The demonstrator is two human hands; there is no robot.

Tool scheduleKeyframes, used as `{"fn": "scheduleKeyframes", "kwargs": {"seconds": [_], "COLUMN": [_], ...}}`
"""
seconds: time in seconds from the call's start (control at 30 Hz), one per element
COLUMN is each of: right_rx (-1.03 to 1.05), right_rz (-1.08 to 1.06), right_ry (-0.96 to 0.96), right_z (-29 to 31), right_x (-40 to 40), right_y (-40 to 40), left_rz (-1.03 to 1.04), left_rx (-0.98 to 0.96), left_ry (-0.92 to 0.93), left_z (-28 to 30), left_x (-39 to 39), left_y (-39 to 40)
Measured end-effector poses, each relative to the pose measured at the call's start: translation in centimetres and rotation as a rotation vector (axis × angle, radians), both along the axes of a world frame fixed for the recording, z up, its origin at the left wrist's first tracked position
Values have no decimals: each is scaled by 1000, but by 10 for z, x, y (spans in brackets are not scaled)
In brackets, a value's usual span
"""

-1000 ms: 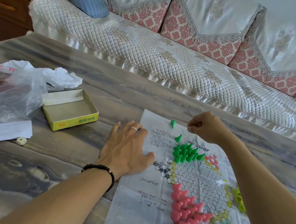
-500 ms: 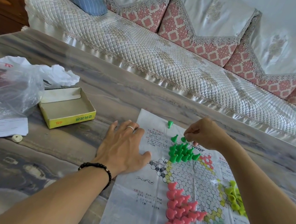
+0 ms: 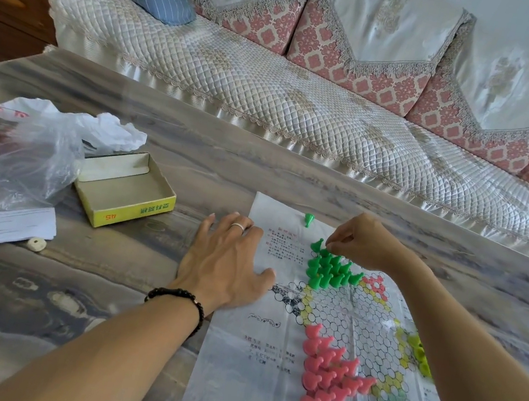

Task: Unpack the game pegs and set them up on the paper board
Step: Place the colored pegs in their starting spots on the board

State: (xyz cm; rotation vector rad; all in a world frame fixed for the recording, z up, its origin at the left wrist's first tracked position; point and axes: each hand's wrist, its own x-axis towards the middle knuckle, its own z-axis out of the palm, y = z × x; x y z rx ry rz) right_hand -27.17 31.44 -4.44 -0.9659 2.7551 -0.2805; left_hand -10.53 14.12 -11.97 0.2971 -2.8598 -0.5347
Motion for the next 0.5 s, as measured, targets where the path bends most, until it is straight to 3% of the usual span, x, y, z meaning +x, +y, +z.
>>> {"fn": "scheduleKeyframes", "kwargs": {"seconds": [0.5], "right_rx": [-145], "right_rz": [-44], "right_ry": [84], "right_z": [5], "right_x": [-7], "right_y": [-22], "left_rz": [1], "left_rx": [-2], "left_ry": [-18], "left_z": [2], "left_x": [2], "left_y": [0]}}
